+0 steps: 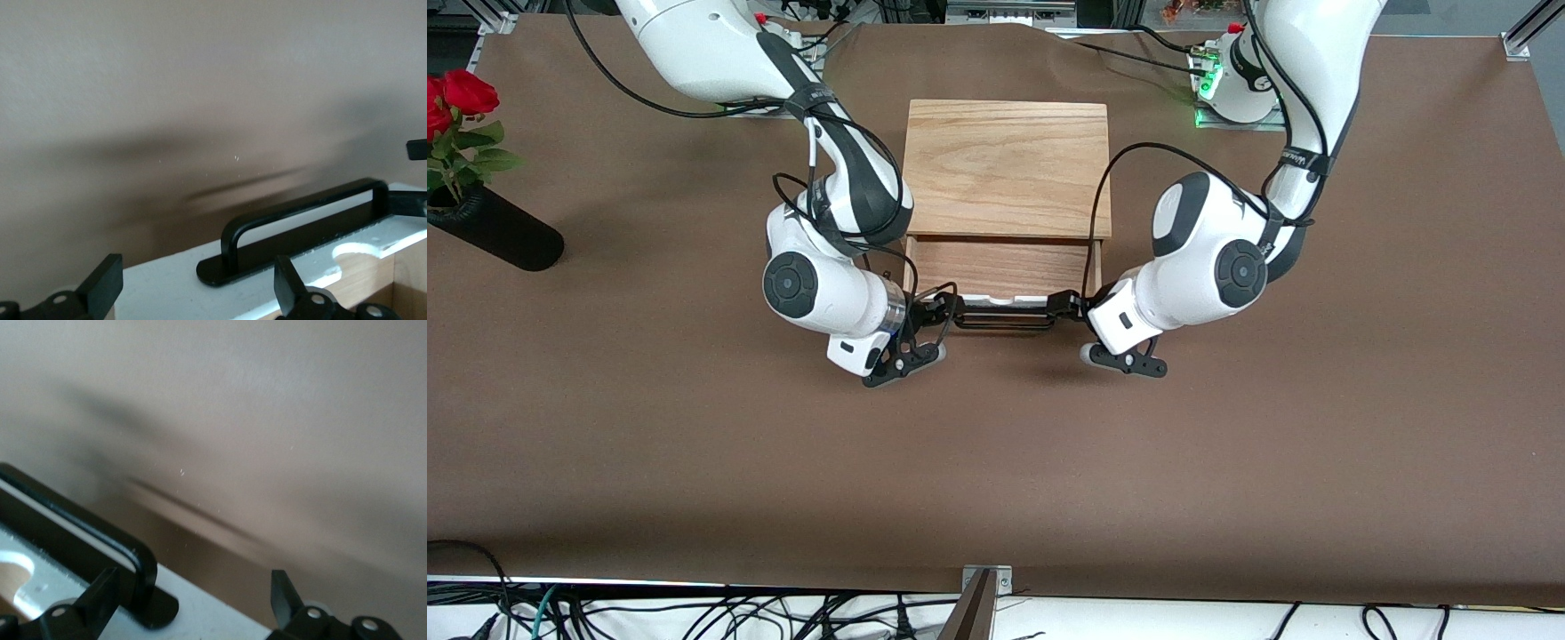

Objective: Close drawer with both arms simultaneously
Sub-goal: 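Push the white drawer front into the box with both grippers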

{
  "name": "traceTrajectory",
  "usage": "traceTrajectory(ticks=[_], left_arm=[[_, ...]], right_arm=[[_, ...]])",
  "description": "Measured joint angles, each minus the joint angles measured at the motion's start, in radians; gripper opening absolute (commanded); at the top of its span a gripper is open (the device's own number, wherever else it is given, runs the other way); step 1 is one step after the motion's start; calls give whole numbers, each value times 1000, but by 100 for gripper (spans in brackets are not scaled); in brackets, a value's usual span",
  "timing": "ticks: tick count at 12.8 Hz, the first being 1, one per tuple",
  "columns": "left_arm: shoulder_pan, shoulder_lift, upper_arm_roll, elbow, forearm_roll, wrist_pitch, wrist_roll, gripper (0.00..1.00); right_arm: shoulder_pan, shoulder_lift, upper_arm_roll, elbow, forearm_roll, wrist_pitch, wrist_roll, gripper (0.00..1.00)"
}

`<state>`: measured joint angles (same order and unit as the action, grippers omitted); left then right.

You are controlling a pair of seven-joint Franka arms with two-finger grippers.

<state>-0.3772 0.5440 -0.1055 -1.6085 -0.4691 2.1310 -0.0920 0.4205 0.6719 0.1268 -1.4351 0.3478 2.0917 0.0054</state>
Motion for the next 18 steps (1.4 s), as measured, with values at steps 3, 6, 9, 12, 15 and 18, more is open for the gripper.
traceTrajectory(ticks=[3, 6, 9, 12, 15, 18], left_arm=[[1, 2, 2, -3, 0, -38, 0, 100], [3, 1, 5, 2, 0, -113, -1, 100], [3, 1, 4, 4, 0, -169, -6, 100], [3, 1, 3, 7, 0, -254, -11, 100], [1, 1, 2, 3, 0, -343, -11, 100], [1, 1, 2, -4, 0, -373, -11, 100]], right_arm=[[-1, 0, 0, 6, 4, -48, 0, 100], [-1, 0, 0, 7, 27, -93, 0, 100], [0, 0, 1, 8, 34, -145, 0, 100], [1, 0, 3, 8, 41, -200, 0, 100], [1, 0, 4, 8, 42, -249, 0, 100], [2, 0, 12, 8, 43, -310, 0, 100]])
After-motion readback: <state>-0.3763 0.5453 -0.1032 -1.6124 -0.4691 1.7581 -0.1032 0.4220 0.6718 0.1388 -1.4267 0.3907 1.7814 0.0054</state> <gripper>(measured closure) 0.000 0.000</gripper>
